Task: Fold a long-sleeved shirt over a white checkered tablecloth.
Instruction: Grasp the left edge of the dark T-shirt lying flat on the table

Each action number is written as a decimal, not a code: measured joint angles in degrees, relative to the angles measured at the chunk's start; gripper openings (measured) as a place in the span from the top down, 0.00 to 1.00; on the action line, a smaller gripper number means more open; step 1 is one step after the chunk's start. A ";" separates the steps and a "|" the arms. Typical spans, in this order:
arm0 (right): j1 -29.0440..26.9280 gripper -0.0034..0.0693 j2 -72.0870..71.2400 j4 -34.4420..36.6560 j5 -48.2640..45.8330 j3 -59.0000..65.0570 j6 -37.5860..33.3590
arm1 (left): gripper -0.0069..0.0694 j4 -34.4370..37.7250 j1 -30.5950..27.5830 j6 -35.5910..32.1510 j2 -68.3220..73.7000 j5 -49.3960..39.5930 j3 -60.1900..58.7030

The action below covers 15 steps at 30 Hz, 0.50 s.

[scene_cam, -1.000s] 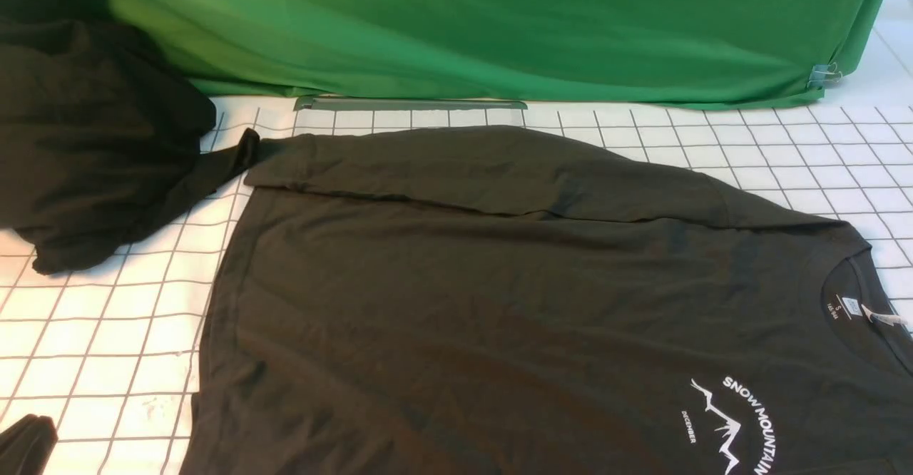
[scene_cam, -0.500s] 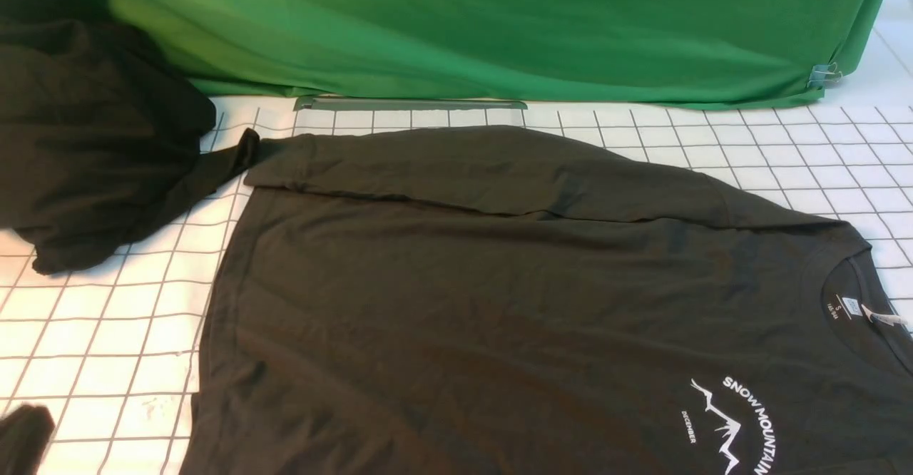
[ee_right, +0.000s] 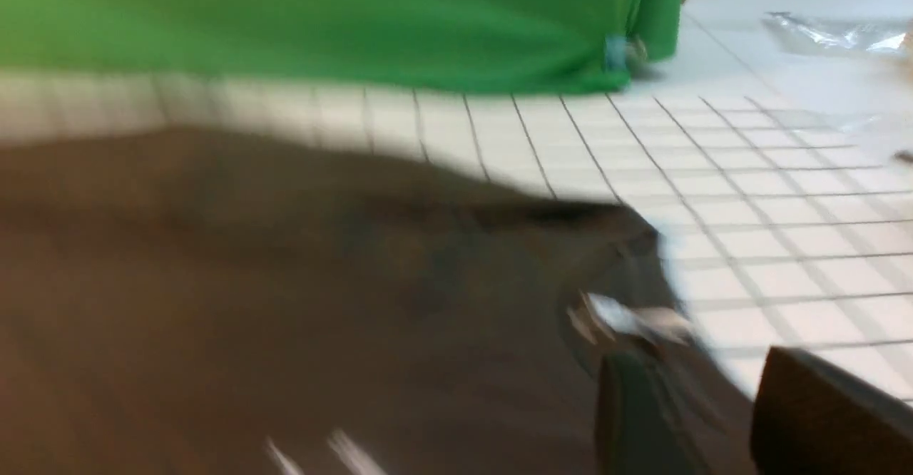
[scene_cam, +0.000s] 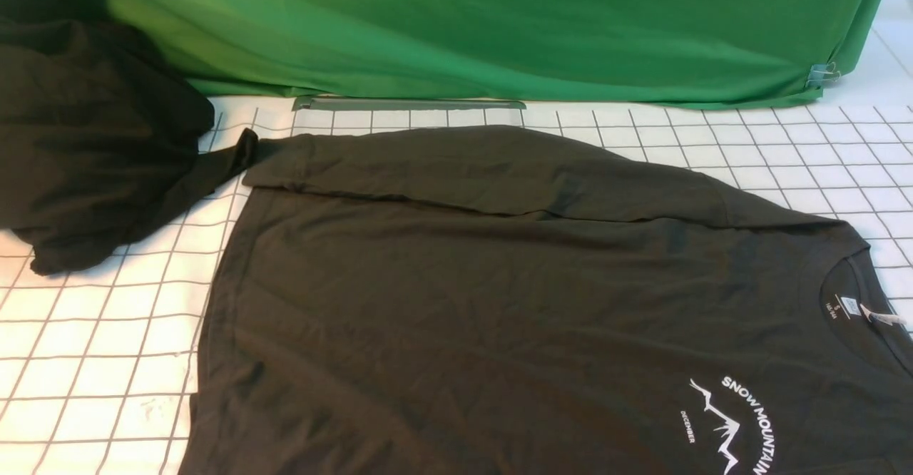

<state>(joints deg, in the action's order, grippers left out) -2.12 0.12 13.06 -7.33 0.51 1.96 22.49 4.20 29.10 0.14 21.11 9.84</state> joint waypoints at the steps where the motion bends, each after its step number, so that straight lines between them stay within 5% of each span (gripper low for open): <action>1: 0.16 0.62 0.00 2.56 2.21 0.00 3.85 | 0.91 -2.63 0.00 1.17 1.00 -6.91 4.72; 5: 0.28 0.62 0.00 7.24 8.38 0.00 21.14 | 0.91 -11.56 0.00 -3.82 12.71 -42.27 24.22; 7: 0.28 0.62 0.00 7.65 9.27 0.00 24.03 | 0.91 -11.93 0.00 -6.49 17.21 -51.70 28.08; 9: 0.28 0.62 0.00 8.11 10.20 0.00 27.26 | 0.91 -11.46 0.00 -12.76 29.43 -73.39 34.15; 12: 0.28 0.62 0.00 8.18 10.99 0.00 27.39 | 0.91 -10.52 0.00 -20.34 40.97 -86.25 34.43; 15: 0.34 0.62 0.00 8.18 13.09 0.00 28.73 | 0.91 -8.66 0.00 -25.45 48.84 -86.23 30.37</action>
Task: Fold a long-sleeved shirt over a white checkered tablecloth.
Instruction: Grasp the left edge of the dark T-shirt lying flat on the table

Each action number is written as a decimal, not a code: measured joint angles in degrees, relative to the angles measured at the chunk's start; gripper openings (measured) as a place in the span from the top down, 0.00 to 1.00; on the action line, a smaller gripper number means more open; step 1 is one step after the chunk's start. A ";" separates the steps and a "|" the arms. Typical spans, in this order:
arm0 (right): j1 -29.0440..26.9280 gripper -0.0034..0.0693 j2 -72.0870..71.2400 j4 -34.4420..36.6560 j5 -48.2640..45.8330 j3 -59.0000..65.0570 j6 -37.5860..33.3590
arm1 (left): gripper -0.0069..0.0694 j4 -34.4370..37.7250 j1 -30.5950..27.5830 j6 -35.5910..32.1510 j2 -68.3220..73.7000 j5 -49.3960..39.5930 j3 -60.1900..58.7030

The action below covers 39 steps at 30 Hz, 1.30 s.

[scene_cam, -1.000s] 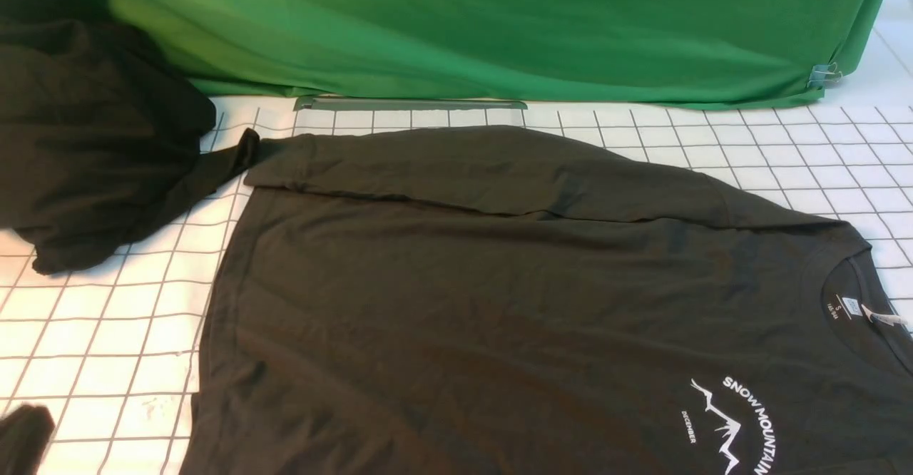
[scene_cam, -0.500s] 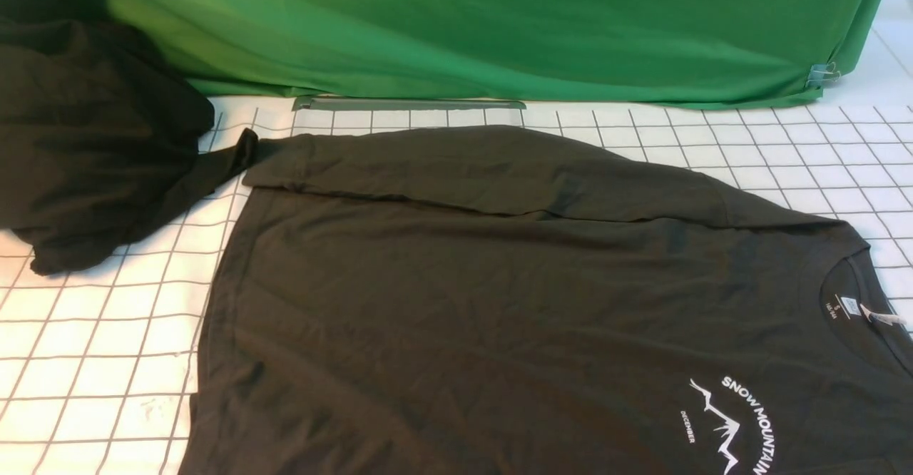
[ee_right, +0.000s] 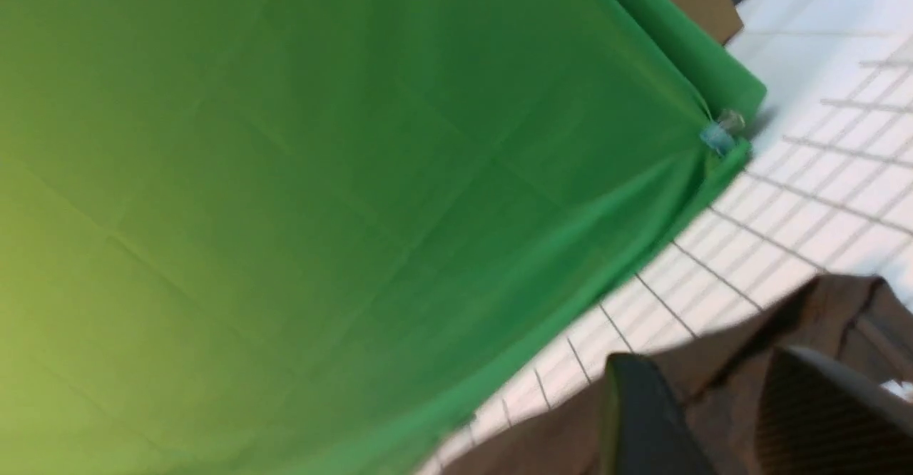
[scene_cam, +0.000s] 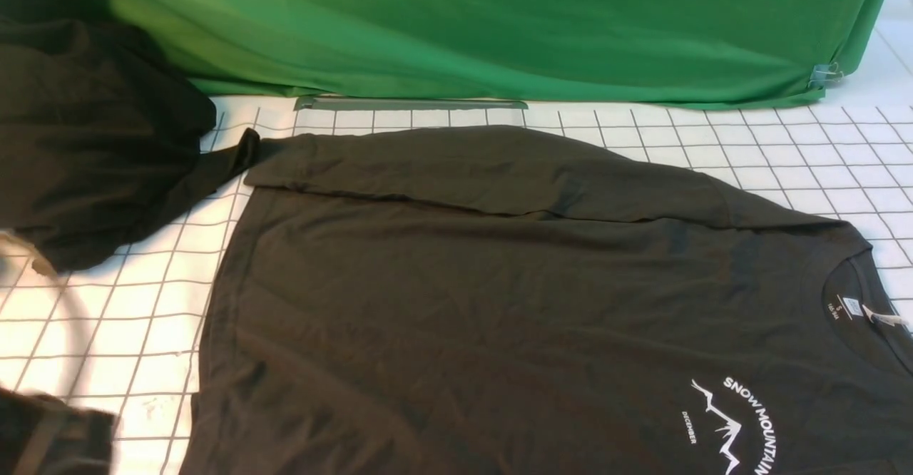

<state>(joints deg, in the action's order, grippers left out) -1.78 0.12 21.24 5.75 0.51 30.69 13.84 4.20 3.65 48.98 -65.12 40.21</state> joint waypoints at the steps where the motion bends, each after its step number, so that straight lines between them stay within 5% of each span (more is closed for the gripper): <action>1: 0.18 0.63 0.00 0.00 -1.23 -0.46 0.13 | 0.91 0.40 0.00 -1.46 1.93 0.79 -1.86; 3: 0.96 0.65 -0.02 0.00 -5.02 -2.20 -0.97 | 0.91 0.48 0.00 -2.44 3.59 1.58 -4.11; 8: 8.42 0.89 7.08 -0.50 -24.58 -18.62 -19.29 | 0.91 0.22 0.21 -3.65 6.12 4.84 -9.82; 15: 17.95 0.94 34.37 -1.10 -43.09 -35.68 -32.26 | 0.91 -3.19 7.51 -2.91 9.61 9.51 -9.99; 22: 23.47 0.93 49.64 -1.30 -45.85 -38.07 -36.72 | 0.91 -8.07 18.58 4.35 17.72 13.43 -9.99; 28: 26.84 0.93 54.23 -1.36 -43.90 -38.07 -36.89 | 0.87 -10.41 22.62 5.87 22.75 18.04 -9.99; 39: 28.57 0.91 54.42 -1.30 -41.14 -38.39 -37.12 | 0.50 -14.73 22.76 6.89 29.67 24.36 -9.91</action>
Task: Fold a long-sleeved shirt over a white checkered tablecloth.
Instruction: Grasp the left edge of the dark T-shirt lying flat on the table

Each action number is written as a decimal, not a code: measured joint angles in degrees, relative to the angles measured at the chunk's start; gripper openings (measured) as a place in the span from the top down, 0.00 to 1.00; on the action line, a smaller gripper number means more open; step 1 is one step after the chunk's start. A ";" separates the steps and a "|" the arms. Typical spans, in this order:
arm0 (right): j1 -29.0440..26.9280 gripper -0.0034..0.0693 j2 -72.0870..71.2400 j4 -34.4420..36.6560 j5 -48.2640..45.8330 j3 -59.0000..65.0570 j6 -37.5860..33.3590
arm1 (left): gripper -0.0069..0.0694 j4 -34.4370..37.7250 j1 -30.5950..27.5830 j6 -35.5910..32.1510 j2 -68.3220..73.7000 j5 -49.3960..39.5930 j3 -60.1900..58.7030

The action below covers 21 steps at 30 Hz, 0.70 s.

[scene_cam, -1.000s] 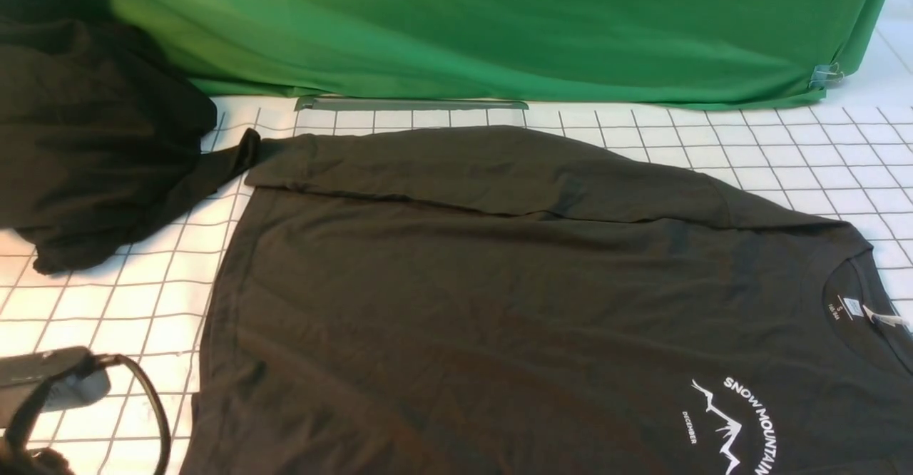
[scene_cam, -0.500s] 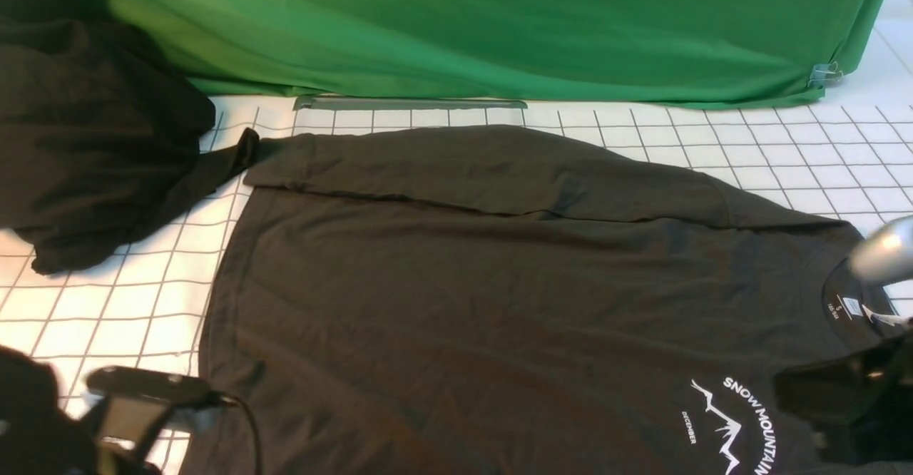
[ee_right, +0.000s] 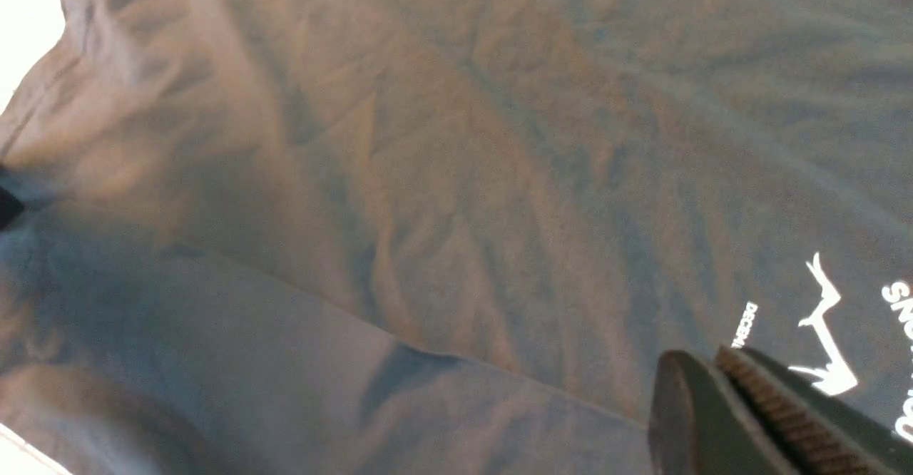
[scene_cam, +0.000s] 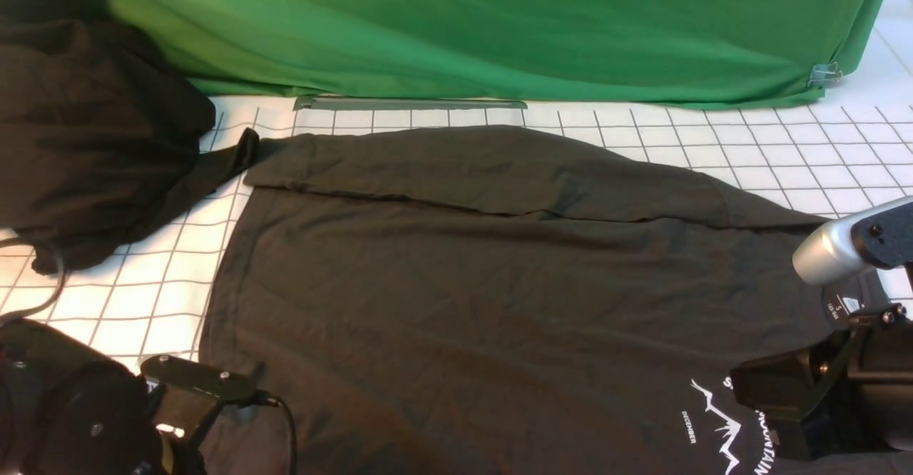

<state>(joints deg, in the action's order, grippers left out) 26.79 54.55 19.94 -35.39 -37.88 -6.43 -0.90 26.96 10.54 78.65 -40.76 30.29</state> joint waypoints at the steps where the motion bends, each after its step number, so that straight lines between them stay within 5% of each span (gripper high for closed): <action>1: 0.00 0.91 0.00 0.00 0.00 0.00 0.00 | 0.49 0.00 0.00 0.00 0.00 0.00 -0.01; 6: 0.00 0.90 0.00 -0.05 0.00 -0.06 -0.02 | 0.55 0.90 0.00 -0.38 0.32 -0.45 0.13; 11: 0.00 0.89 0.00 -0.05 0.05 -0.06 -0.02 | 0.85 4.75 0.33 -2.94 0.58 -1.05 0.30; 21: 0.00 0.89 0.02 -0.05 0.11 -0.06 -0.02 | 0.89 3.15 0.39 -4.61 -1.61 -14.17 5.58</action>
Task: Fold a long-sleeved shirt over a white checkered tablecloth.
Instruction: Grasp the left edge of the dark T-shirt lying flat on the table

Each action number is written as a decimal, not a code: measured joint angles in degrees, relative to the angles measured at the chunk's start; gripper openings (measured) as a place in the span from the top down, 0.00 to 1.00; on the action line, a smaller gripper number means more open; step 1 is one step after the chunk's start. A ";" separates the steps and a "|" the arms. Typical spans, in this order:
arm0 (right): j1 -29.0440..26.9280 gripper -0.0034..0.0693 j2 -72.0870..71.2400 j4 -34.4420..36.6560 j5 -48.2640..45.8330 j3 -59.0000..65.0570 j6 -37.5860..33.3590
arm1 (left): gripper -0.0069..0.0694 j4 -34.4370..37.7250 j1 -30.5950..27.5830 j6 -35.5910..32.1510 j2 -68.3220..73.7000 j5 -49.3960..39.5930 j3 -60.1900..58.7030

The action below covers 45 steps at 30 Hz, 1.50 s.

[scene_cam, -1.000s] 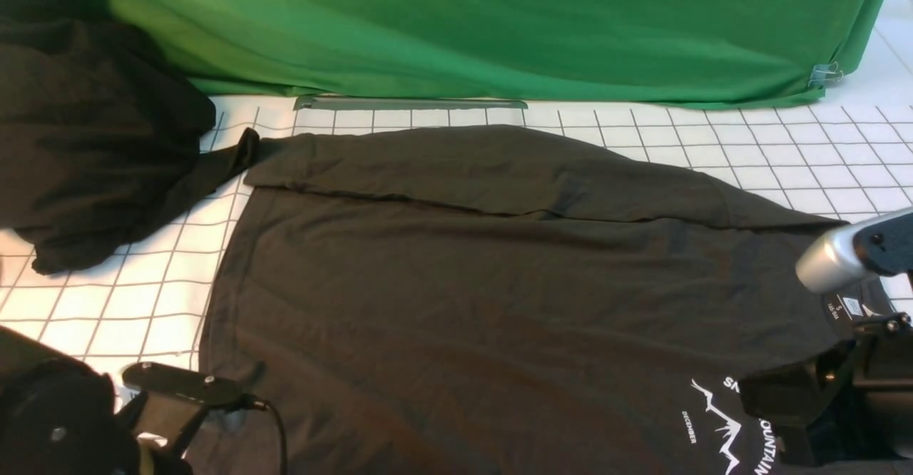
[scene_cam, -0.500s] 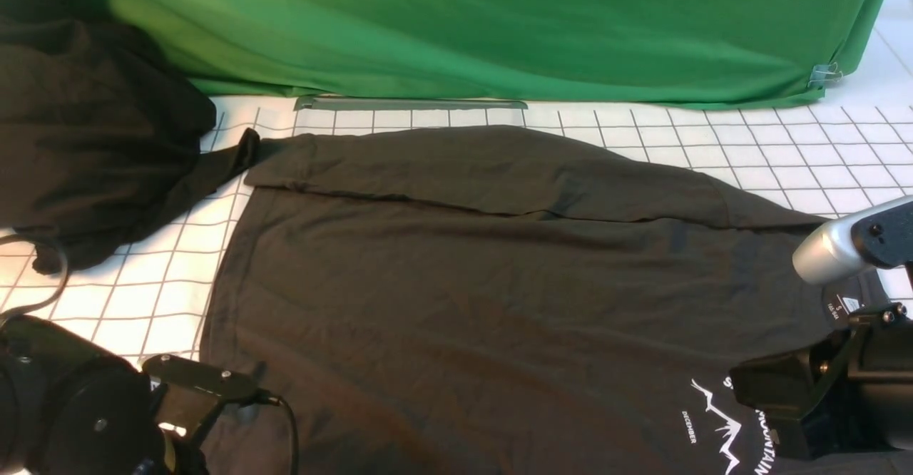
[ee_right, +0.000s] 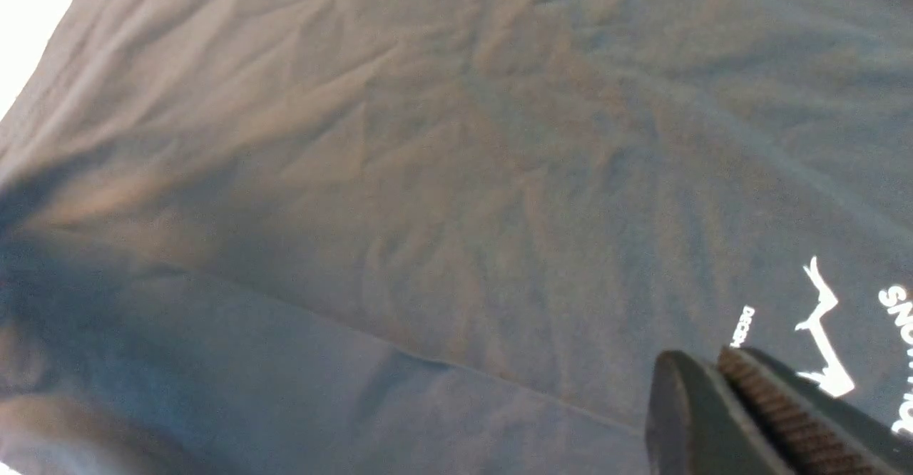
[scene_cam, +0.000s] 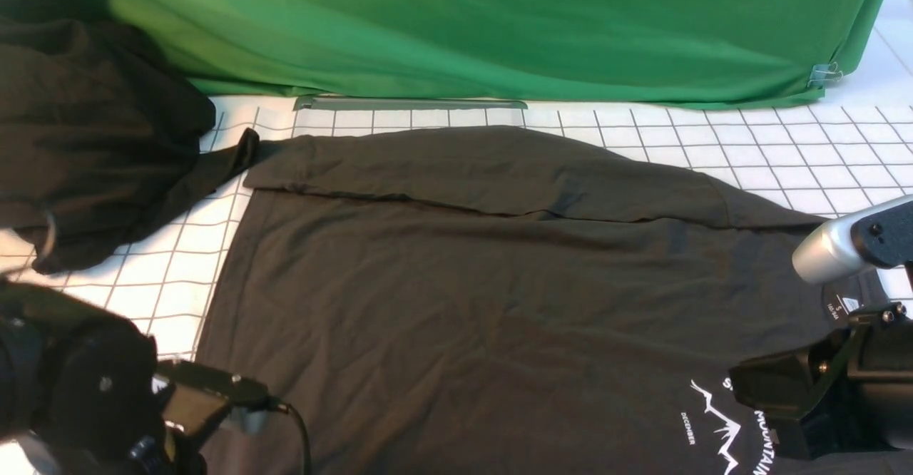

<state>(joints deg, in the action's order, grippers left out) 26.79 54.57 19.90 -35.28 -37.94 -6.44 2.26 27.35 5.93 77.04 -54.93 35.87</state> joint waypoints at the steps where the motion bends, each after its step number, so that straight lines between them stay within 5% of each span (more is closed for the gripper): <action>1: 0.00 0.89 0.00 0.00 0.06 0.00 -0.19 | 0.89 -1.32 0.00 0.33 -0.96 -1.38 0.85; 9: 0.00 0.88 0.06 0.00 0.11 0.00 -0.39 | 0.86 -1.27 0.00 1.23 -2.16 -1.60 0.65; 13: 0.00 0.88 0.06 0.00 0.11 0.00 -0.39 | 0.75 -1.14 0.00 1.29 -2.16 -1.52 -1.04; 20: 0.00 0.87 0.06 -0.07 0.11 0.00 -0.45 | 0.43 0.90 0.00 -1.85 -2.22 1.74 -5.03; 24: 0.00 0.86 0.06 -0.07 0.11 0.00 -0.52 | 0.38 1.45 0.00 -3.14 -2.22 5.44 -5.05; 33: 0.00 0.86 0.06 -0.12 0.11 0.00 -0.63 | 0.46 2.52 0.00 -3.19 -1.20 7.33 -5.12; 40: 0.00 0.85 0.06 -0.12 0.11 0.00 -0.63 | 0.64 3.96 0.00 -3.22 1.82 7.23 -5.14; 41: 0.00 0.85 0.06 -0.12 0.11 0.00 -0.63 | 0.73 3.77 0.00 -3.30 2.09 6.17 -4.85; 45: 0.00 0.85 0.06 -0.12 0.11 0.00 -0.63 | 0.87 2.38 0.00 -3.34 1.89 0.28 -3.04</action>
<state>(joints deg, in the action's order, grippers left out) 26.79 54.63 19.78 -35.17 -37.94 -7.08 4.63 27.35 2.59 78.92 -54.65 32.83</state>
